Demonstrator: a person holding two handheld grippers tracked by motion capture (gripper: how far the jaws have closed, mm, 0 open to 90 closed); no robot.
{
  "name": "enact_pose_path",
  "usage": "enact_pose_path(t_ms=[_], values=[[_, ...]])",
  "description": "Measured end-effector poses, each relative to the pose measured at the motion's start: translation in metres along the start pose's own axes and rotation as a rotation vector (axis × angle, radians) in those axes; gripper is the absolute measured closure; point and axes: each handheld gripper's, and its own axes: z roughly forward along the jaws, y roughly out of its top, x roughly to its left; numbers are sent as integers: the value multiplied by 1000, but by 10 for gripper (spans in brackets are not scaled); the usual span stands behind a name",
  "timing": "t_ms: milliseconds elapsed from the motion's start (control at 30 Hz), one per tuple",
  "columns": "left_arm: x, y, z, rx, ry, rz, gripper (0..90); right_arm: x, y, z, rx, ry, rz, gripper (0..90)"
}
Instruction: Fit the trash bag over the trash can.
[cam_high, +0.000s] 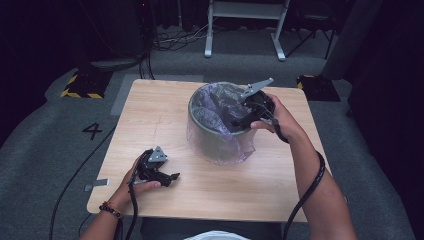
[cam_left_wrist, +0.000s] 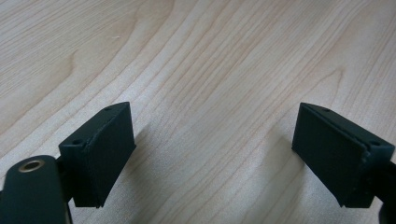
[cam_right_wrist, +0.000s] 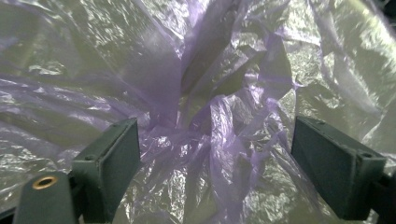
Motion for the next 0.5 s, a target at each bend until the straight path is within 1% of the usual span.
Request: enact_pose_path(t_ms=[33,100,133,233,300,500], values=[[0,0,0,1,-1,0,129,0,0,0,5,0,5,160],[0,0,0,0,-1,-2,129,0,0,1,15,5,-1,160],[0,0,0,0,-1,0,129,-1,0,1,24,9,6,159],[0,0,0,0,-1,0,129,-1,0,1,30,11,1,159],[0,0,0,0,-1,0,129,-1,0,2,35,17,7,159],[0,0,0,0,-1,-2,129,-1,-1,3,66,29,5,159]])
